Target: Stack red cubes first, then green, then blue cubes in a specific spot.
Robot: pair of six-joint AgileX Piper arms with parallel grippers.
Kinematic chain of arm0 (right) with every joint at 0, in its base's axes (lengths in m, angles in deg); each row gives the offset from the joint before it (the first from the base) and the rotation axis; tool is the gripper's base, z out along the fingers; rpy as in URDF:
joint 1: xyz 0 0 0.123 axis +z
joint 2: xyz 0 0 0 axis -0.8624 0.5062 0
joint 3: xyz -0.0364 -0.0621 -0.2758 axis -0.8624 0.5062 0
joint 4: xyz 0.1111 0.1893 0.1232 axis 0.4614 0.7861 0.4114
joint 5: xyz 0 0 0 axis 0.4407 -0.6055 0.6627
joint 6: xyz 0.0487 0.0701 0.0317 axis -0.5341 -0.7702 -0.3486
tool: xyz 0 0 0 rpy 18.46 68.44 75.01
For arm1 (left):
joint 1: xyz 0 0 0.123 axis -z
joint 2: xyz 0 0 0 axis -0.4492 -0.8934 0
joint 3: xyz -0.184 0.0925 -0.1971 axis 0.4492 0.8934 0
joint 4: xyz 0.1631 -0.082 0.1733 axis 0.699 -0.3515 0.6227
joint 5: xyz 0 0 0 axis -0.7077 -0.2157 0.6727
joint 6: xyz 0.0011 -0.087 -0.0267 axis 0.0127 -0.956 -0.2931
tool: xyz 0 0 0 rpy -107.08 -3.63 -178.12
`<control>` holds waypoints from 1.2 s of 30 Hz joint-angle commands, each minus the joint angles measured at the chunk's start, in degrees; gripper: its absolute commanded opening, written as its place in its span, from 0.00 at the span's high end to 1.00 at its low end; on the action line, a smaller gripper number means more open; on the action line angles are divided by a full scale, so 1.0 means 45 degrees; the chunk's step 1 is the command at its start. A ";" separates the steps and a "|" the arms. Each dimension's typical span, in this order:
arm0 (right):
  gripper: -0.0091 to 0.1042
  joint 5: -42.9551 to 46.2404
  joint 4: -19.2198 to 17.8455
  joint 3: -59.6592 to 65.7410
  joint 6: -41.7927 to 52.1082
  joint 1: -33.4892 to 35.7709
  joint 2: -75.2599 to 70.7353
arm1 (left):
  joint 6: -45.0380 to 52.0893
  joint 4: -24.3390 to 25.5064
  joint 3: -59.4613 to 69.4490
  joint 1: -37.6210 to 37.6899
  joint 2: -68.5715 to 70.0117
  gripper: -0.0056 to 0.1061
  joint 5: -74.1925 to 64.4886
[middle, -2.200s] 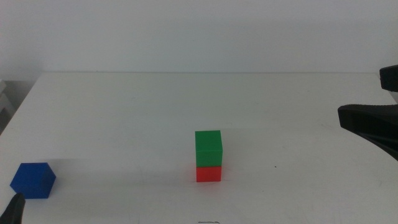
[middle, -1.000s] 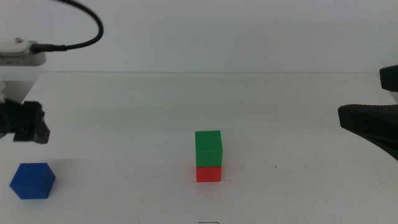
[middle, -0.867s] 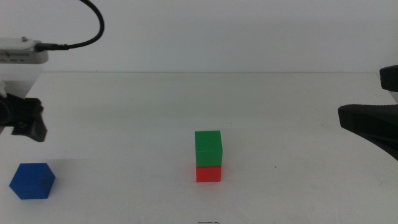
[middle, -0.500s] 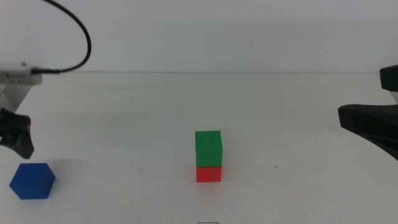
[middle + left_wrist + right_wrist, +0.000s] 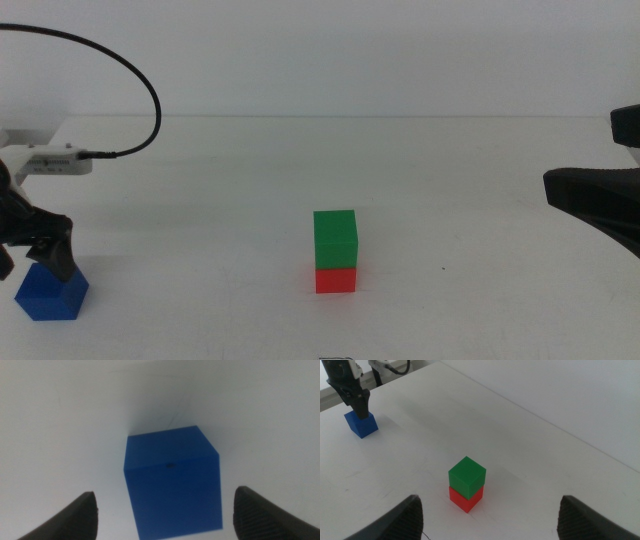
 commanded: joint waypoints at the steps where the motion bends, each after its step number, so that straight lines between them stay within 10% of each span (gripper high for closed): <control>1: 0.12 0.0861 -0.0036 -0.0311 0.0198 -0.0097 -0.0077 | 0.0052 -0.0296 -0.0378 0.0003 0.0336 0.14 0.0082; 18: 0.12 0.0861 -0.0036 -0.0311 0.0198 -0.0097 -0.0077 | 0.0052 -0.0601 -0.0378 0.0015 -0.0659 0.31 0.0116; 29: 0.12 0.0861 -0.0036 -0.0311 0.0198 -0.0097 -0.0077 | -0.0223 -0.0463 -0.0428 0.0233 0.0125 0.77 -0.0350; 36: 0.12 0.0861 -0.0036 -0.0311 0.0198 -0.0097 -0.0077 | -0.5316 -0.0354 -0.0967 0.2216 0.2305 0.82 -0.1064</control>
